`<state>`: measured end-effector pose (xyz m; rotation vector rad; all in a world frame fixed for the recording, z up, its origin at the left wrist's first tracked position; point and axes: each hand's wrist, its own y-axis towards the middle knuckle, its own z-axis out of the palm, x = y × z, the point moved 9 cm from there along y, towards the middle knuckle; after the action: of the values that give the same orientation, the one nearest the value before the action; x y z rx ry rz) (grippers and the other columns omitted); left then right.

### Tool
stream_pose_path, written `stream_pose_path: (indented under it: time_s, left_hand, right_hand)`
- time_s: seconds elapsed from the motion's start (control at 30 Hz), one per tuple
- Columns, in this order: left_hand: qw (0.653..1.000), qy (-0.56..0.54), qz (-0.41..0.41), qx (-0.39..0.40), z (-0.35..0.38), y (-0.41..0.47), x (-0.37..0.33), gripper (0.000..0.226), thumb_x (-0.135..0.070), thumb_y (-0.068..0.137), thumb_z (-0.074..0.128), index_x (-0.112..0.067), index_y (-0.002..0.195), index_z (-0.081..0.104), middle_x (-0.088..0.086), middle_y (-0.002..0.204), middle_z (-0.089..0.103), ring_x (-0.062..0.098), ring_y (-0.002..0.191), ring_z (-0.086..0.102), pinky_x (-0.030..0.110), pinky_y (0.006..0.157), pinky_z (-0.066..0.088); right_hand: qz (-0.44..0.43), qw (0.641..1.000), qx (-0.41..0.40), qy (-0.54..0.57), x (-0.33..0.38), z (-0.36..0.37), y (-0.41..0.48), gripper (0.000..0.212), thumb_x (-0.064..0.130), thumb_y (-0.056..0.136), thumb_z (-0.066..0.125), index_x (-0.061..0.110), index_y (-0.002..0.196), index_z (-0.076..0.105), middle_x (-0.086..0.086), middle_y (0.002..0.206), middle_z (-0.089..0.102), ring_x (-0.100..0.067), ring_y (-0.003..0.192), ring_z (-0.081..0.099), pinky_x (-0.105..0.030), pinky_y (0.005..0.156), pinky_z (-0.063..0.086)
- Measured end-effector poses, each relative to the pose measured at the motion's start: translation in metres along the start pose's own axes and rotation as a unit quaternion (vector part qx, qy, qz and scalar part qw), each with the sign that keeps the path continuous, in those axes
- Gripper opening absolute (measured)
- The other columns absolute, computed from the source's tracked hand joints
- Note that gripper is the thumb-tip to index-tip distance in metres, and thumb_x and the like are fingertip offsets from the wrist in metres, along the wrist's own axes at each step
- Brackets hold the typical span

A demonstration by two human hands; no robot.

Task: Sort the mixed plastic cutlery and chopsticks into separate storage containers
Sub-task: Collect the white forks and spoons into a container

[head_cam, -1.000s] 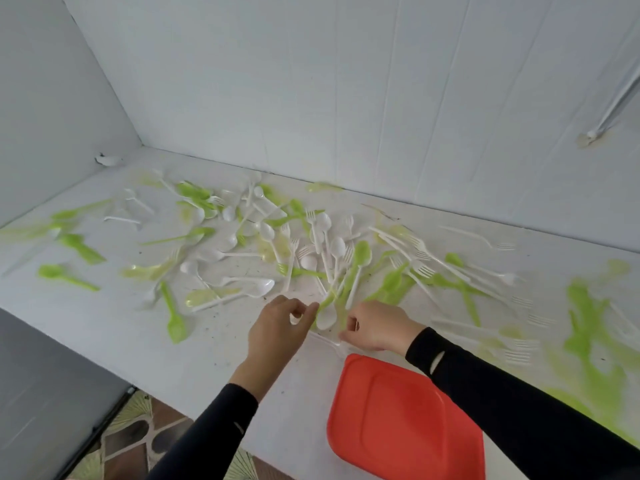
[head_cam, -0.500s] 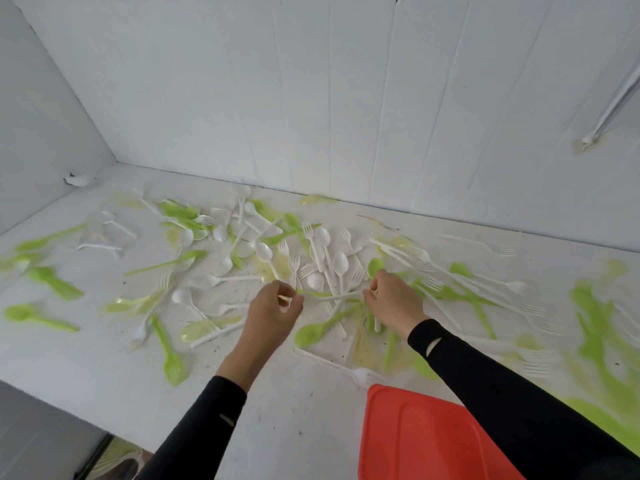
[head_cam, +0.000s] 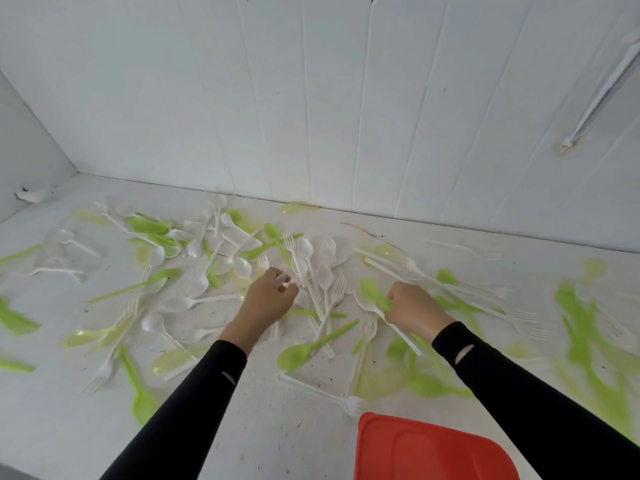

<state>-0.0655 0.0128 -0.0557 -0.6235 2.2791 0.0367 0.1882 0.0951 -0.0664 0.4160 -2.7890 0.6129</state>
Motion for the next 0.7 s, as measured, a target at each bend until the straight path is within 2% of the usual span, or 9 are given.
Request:
stream_pose_path:
  time_s: [0.03, 0.1, 0.13, 0.17, 0.2, 0.3, 0.43, 0.53, 0.7]
  left_hand:
    - [0.999, 0.040, 0.012, 0.009, 0.009, 0.004, -0.001, 0.033, -0.033, 0.094, 0.058, -0.007, 0.115, 0.055, 0.003, 0.102, 0.062, 0.016, 0.086, 0.056, 0.027, 0.073, 0.041]
    - [0.995, 0.093, 0.014, 0.026, 0.025, 0.009, 0.001, 0.046, -0.042, 0.092, 0.061, -0.007, 0.118, 0.051, 0.007, 0.116, 0.059, 0.018, 0.094, 0.058, 0.031, 0.079, 0.047]
    - [0.993, 0.117, 0.011, 0.028, 0.031, 0.010, 0.002, 0.051, -0.046, 0.091, 0.062, -0.007, 0.122, 0.049, 0.009, 0.121, 0.055, 0.022, 0.101, 0.058, 0.036, 0.083, 0.049]
    - [0.990, 0.138, 0.011, 0.028, 0.035, 0.011, 0.001, 0.055, -0.048, 0.090, 0.062, -0.007, 0.124, 0.046, 0.010, 0.122, 0.052, 0.026, 0.106, 0.057, 0.039, 0.086, 0.050]
    - [0.988, 0.150, 0.016, 0.023, 0.039, 0.012, -0.002, 0.057, -0.049, 0.090, 0.062, -0.007, 0.125, 0.045, 0.011, 0.121, 0.051, 0.029, 0.107, 0.057, 0.040, 0.086, 0.050]
    - [0.992, 0.124, 0.035, 0.019, 0.043, 0.015, -0.009, 0.053, -0.041, 0.090, 0.066, -0.005, 0.123, 0.045, 0.012, 0.118, 0.052, 0.028, 0.106, 0.057, 0.032, 0.081, 0.045]
    - [0.994, 0.090, 0.037, 0.041, 0.044, 0.024, -0.006, 0.046, -0.040, 0.080, 0.078, -0.008, 0.096, 0.048, -0.004, 0.091, 0.047, 0.021, 0.088, 0.054, 0.023, 0.062, 0.033]
    - [0.994, 0.090, 0.041, 0.048, 0.045, 0.021, -0.006, 0.048, -0.034, 0.073, 0.084, -0.010, 0.084, 0.044, -0.004, 0.081, 0.043, 0.017, 0.074, 0.044, 0.020, 0.053, 0.027]
    - [0.995, 0.088, 0.031, 0.041, 0.039, 0.017, -0.002, 0.032, -0.018, 0.085, 0.067, -0.005, 0.108, 0.048, 0.006, 0.099, 0.053, 0.020, 0.083, 0.051, 0.025, 0.061, 0.034]
  right_hand:
    - [0.002, 1.000, -0.005, 0.008, -0.004, -0.003, 0.000, 0.007, 0.008, 0.085, 0.055, 0.014, 0.083, 0.054, -0.003, 0.082, 0.055, -0.022, 0.071, 0.052, -0.029, 0.060, 0.038]
    - [0.007, 0.999, -0.012, 0.034, -0.010, -0.006, 0.002, 0.023, 0.005, 0.079, 0.054, 0.013, 0.062, 0.041, -0.008, 0.065, 0.041, -0.025, 0.058, 0.038, -0.032, 0.052, 0.031]
    - [0.013, 0.998, -0.029, 0.050, -0.012, -0.011, 0.002, 0.015, 0.004, 0.079, 0.055, 0.006, 0.065, 0.049, -0.016, 0.069, 0.048, -0.033, 0.061, 0.046, -0.037, 0.054, 0.038]
    - [0.010, 0.997, -0.048, 0.059, -0.015, -0.015, 0.003, 0.008, 0.004, 0.080, 0.055, -0.001, 0.082, 0.062, -0.022, 0.085, 0.060, -0.039, 0.075, 0.058, -0.041, 0.064, 0.047]
    - [0.014, 0.996, -0.058, 0.067, -0.018, -0.017, 0.005, 0.023, 0.005, 0.083, 0.055, 0.000, 0.104, 0.065, -0.020, 0.103, 0.065, -0.037, 0.093, 0.063, -0.040, 0.074, 0.051]
    - [0.010, 0.997, -0.071, 0.029, -0.016, -0.015, 0.005, 0.037, 0.013, 0.094, 0.051, 0.015, 0.131, 0.051, -0.006, 0.122, 0.058, -0.025, 0.109, 0.057, -0.031, 0.079, 0.046]
    - [-0.065, 0.990, -0.110, -0.060, 0.011, -0.004, 0.005, 0.035, 0.036, 0.099, 0.049, 0.019, 0.129, 0.052, -0.002, 0.128, 0.049, -0.022, 0.117, 0.048, -0.032, 0.083, 0.043]
    - [-0.093, 0.983, -0.104, -0.121, 0.023, 0.012, 0.009, 0.041, 0.046, 0.099, 0.046, 0.020, 0.130, 0.052, -0.003, 0.127, 0.052, -0.023, 0.117, 0.048, -0.033, 0.093, 0.039]
    - [-0.088, 0.986, -0.118, -0.075, 0.024, 0.004, 0.016, 0.023, 0.038, 0.095, 0.052, 0.021, 0.109, 0.059, 0.000, 0.112, 0.052, -0.022, 0.106, 0.048, -0.030, 0.082, 0.037]
